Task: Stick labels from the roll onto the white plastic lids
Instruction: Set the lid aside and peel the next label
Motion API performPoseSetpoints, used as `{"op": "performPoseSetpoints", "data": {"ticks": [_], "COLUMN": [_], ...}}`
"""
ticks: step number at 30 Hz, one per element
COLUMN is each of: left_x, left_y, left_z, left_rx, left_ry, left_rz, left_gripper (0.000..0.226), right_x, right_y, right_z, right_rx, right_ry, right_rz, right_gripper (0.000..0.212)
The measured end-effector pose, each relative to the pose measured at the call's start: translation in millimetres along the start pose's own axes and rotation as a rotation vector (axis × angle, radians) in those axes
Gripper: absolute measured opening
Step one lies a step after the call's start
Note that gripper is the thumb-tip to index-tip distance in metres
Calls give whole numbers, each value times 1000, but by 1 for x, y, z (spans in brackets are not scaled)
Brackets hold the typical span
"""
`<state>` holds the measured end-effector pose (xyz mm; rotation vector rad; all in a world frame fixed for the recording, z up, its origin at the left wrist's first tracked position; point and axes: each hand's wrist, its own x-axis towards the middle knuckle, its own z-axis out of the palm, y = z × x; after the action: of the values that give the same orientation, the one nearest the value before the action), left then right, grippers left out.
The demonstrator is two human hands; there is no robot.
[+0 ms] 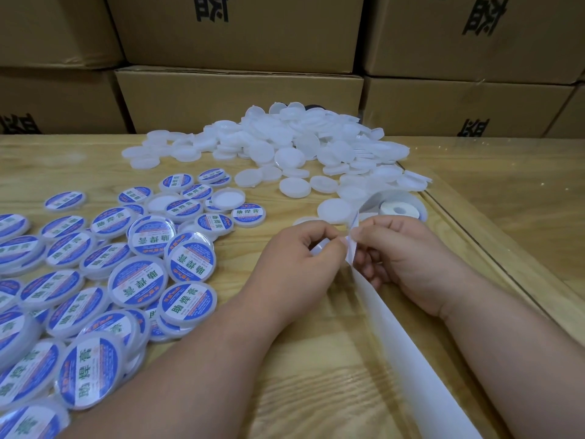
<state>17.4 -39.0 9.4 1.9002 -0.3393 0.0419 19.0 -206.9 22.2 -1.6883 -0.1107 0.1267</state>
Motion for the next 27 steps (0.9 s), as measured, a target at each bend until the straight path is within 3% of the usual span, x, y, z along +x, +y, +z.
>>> {"op": "performPoseSetpoints", "data": {"ticks": [5,11,15,19,22,27], "left_x": [4,10,8,9,9,10], "left_y": [0,-3,-4,-4,-5,-6], "left_z": [-5,-11,-10,-9,-8,-7], "left_rx": [-222,-498,-467,-437,-406,-392], "left_ry": [121,286,250,243,236,220], "left_rz": [-83,-180,-129,-122,-119,-115], "left_gripper": [17,19,17,16,15,17], "right_x": [2,-1,-2,-2,-1,-2], "right_y": [2,1,5,5,6,5], "right_z": [2,2,7,9,10,11], "right_rx": [23,-79,-213,-289,-366,-355], "right_ry": [201,271,357,339,327,344], "right_rz": [0,-23,-272,-493,-538,-542], "right_gripper": [20,28,32,28,31,16]}}
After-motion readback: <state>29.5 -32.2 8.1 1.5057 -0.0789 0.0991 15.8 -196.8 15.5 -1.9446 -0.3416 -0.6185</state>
